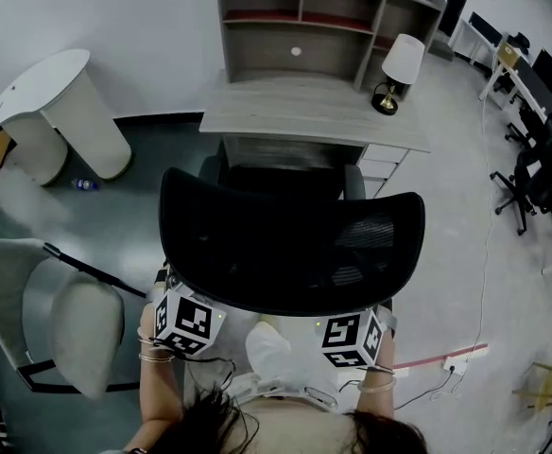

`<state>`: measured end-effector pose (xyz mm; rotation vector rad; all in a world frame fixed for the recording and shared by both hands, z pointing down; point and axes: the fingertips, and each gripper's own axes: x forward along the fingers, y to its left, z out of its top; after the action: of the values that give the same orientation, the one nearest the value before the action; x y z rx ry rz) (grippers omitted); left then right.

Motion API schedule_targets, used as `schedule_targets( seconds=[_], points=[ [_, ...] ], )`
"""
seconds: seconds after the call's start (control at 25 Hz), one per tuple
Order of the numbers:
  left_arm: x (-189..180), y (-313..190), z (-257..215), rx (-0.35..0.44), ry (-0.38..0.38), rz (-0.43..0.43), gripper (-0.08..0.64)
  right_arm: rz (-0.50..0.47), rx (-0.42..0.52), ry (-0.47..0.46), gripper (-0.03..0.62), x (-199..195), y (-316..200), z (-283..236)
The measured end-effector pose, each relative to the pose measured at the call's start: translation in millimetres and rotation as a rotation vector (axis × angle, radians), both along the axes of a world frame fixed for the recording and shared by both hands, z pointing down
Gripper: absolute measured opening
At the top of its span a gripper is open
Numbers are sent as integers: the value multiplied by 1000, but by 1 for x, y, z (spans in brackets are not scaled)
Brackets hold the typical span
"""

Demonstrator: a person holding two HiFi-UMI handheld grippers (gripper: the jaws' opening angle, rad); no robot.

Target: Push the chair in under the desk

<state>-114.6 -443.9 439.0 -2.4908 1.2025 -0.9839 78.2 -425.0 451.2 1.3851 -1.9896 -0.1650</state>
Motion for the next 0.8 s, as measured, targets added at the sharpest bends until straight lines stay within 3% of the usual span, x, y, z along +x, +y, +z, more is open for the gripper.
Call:
schedule_targets(
  seconds=[0.8],
  points=[
    [-3,-40,-1,6,27,12,236,25,-18,-8,255,-3,-37,-1]
  ],
)
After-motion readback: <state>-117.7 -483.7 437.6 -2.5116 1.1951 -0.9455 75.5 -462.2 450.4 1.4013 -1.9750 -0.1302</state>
